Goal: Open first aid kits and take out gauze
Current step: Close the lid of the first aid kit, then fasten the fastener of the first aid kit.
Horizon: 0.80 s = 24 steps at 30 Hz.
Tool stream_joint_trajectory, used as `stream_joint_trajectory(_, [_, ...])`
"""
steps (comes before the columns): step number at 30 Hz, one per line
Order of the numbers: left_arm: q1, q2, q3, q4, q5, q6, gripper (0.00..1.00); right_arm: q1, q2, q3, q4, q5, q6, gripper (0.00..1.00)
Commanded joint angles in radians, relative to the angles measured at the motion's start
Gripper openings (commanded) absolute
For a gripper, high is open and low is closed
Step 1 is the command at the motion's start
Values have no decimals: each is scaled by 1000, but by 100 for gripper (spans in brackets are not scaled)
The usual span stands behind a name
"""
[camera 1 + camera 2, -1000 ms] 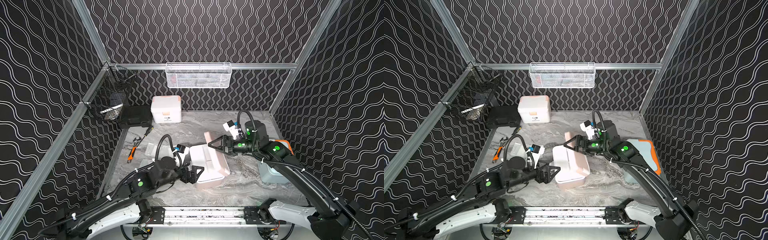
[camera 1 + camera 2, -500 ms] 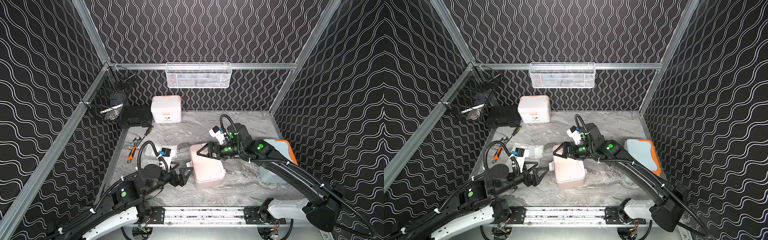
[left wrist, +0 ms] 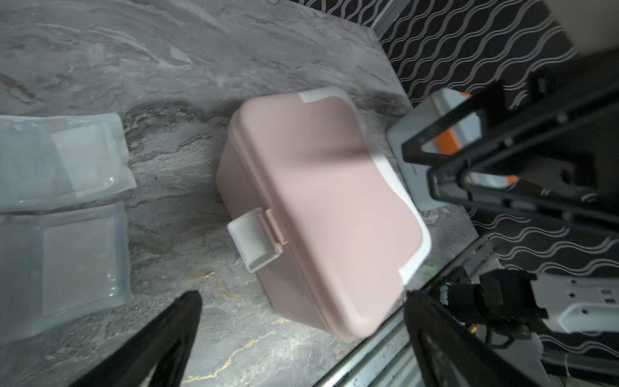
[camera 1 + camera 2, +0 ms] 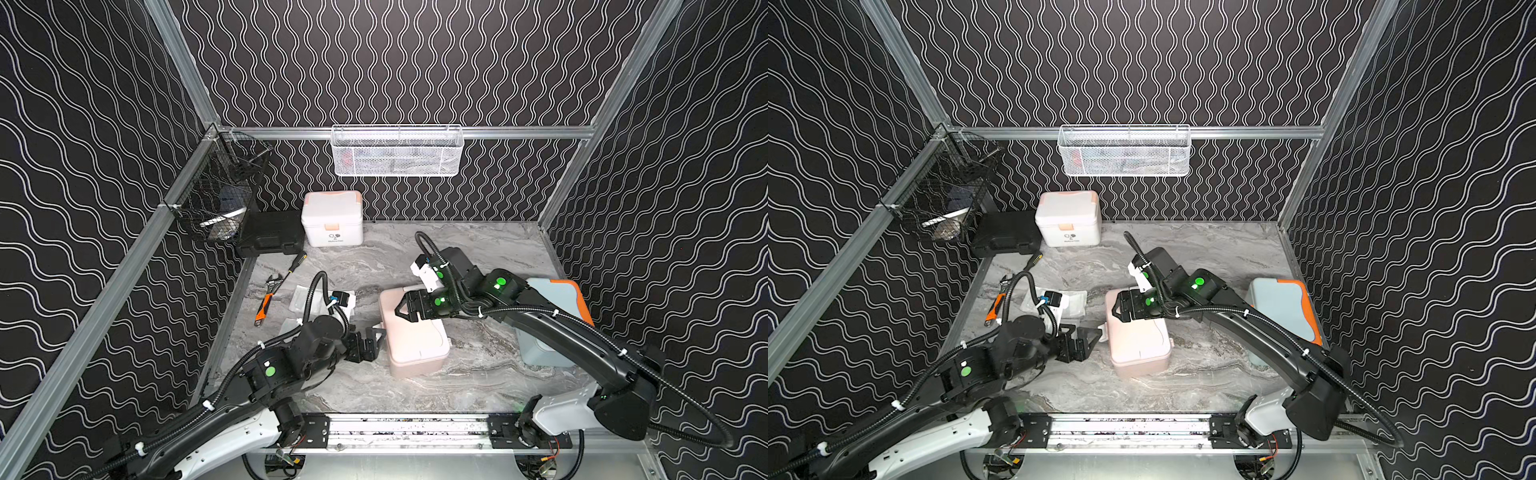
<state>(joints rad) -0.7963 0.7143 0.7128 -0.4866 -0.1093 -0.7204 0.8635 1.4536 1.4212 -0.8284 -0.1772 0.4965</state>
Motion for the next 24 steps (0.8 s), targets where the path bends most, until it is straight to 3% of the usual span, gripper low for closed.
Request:
stream_joint_trajectory(1, [125,20,-32,29,165,-51,99,23,37,28,-111,141,-54,76])
stream_joint_trajectory(6, [320,49,-126,205,454,-115,99,56,82,35,-109,136,-62,51])
stream_joint_trajectory(12, [452,96,-272,531,677,-260,99,72,129,41,-107,144,-64,24])
stream_joint_trajectory(19, [475,215,-417,950,759,-413,99,72,159,-6,-81,116,-59,8])
stream_joint_trajectory(24, [473,357,-488,1244,782,-504,99,72,157,-36,-58,102,-50,7])
